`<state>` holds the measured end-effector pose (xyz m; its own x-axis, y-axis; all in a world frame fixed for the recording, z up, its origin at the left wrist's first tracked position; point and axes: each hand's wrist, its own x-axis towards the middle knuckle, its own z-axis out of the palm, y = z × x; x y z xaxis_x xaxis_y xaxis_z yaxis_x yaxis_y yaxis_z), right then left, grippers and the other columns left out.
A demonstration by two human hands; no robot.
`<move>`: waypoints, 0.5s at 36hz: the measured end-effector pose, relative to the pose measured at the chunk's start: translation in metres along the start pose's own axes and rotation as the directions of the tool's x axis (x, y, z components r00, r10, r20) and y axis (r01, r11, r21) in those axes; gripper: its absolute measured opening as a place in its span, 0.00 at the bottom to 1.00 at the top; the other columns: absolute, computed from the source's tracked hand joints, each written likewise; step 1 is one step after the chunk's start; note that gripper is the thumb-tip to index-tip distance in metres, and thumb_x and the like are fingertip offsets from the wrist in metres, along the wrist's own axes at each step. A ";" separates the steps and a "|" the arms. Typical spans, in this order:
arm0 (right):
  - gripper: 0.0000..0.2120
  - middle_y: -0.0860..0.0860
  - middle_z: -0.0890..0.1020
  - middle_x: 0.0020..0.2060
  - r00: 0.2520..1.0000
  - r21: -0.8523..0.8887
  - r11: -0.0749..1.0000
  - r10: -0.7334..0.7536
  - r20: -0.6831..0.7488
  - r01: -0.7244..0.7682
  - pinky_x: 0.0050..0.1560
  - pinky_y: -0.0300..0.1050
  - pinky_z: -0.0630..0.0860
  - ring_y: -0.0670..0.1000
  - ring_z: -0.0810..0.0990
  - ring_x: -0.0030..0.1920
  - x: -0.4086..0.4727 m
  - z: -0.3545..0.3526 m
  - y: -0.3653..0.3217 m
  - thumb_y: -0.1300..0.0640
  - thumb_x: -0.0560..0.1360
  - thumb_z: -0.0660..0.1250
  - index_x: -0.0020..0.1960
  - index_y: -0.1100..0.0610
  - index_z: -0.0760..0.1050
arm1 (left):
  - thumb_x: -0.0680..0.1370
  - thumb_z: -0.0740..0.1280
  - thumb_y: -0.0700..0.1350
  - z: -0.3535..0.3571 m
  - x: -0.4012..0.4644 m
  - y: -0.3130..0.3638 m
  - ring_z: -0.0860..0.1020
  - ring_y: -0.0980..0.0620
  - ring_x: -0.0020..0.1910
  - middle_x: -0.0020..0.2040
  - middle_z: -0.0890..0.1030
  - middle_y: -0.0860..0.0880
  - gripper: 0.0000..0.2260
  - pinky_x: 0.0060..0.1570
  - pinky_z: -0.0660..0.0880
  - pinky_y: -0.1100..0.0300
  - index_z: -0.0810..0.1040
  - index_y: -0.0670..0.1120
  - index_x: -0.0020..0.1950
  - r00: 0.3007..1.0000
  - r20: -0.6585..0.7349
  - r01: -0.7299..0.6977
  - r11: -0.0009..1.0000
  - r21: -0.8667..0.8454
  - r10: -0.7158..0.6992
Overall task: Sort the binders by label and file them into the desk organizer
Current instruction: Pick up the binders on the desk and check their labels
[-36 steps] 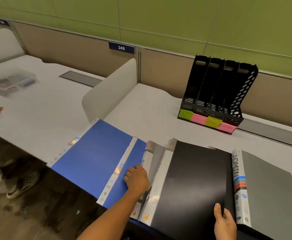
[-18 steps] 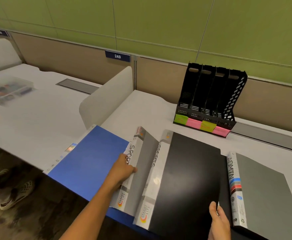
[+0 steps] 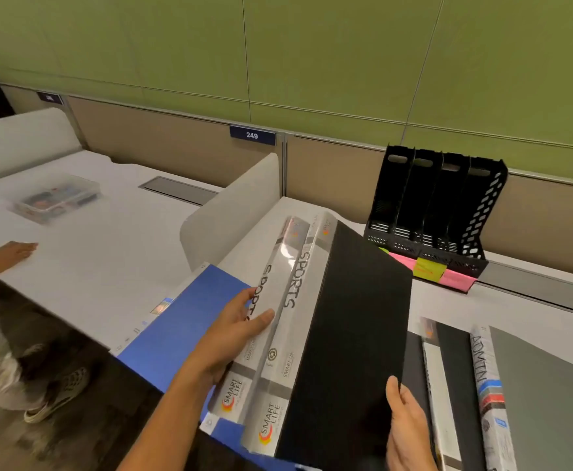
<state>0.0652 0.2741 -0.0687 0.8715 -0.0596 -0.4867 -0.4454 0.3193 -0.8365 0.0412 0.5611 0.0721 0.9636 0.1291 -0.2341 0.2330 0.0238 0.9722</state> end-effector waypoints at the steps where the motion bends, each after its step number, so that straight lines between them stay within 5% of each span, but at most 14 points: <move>1: 0.14 0.53 0.87 0.51 1.000 -0.039 0.999 -0.010 -0.019 0.009 0.63 0.57 0.76 0.54 0.85 0.55 0.000 -0.001 0.000 0.48 0.82 0.63 0.56 0.56 0.81 | 0.80 0.68 0.48 0.001 0.000 -0.004 0.86 0.41 0.49 0.55 0.86 0.48 0.16 0.43 0.84 0.50 0.71 0.57 0.67 1.000 0.019 -0.002 1.000 -0.006 0.002; 5: 0.15 0.53 0.86 0.50 0.995 -0.205 0.979 -0.022 -0.099 0.001 0.65 0.58 0.75 0.55 0.83 0.56 0.001 -0.010 -0.004 0.46 0.81 0.63 0.57 0.56 0.80 | 0.79 0.67 0.57 0.008 0.003 -0.023 0.86 0.41 0.50 0.56 0.86 0.49 0.17 0.49 0.83 0.45 0.69 0.61 0.67 0.996 0.064 0.059 0.998 -0.006 -0.058; 9: 0.16 0.53 0.84 0.51 0.984 -0.360 0.933 -0.062 -0.166 -0.002 0.60 0.52 0.76 0.54 0.81 0.54 0.001 -0.027 -0.003 0.46 0.81 0.64 0.57 0.58 0.78 | 0.75 0.66 0.66 0.026 0.008 -0.048 0.86 0.46 0.48 0.52 0.87 0.51 0.21 0.46 0.83 0.53 0.67 0.64 0.66 0.987 0.093 0.126 0.991 0.048 -0.130; 12: 0.13 0.57 0.83 0.51 0.972 -0.388 0.922 -0.093 -0.217 0.001 0.46 0.42 0.73 0.50 0.80 0.47 0.001 -0.042 -0.001 0.52 0.80 0.68 0.57 0.60 0.78 | 0.69 0.74 0.65 0.043 0.012 -0.070 0.86 0.50 0.49 0.52 0.86 0.52 0.27 0.49 0.84 0.53 0.68 0.61 0.63 0.981 0.116 0.144 0.985 0.096 -0.155; 14: 0.13 0.62 0.82 0.57 0.966 -0.359 0.934 -0.091 -0.242 -0.002 0.50 0.39 0.73 0.51 0.82 0.49 0.002 -0.055 0.004 0.61 0.78 0.70 0.60 0.65 0.76 | 0.68 0.77 0.62 0.054 0.014 -0.086 0.85 0.50 0.52 0.55 0.84 0.50 0.31 0.52 0.83 0.51 0.68 0.57 0.66 0.974 0.135 0.164 0.980 0.114 -0.179; 18: 0.20 0.69 0.78 0.58 0.955 -0.307 0.937 -0.233 -0.182 0.169 0.43 0.20 0.68 0.25 0.76 0.33 -0.003 -0.072 0.022 0.78 0.73 0.68 0.64 0.74 0.73 | 0.72 0.75 0.56 0.070 0.020 -0.107 0.84 0.54 0.52 0.57 0.83 0.53 0.26 0.53 0.83 0.54 0.70 0.57 0.67 0.972 0.123 0.176 0.969 0.176 -0.199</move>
<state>0.0376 0.2127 -0.1034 0.8987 -0.3036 -0.3164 -0.3324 -0.0010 -0.9431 0.0446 0.4913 -0.0373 0.9068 -0.0013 -0.4215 0.4179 -0.1286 0.8993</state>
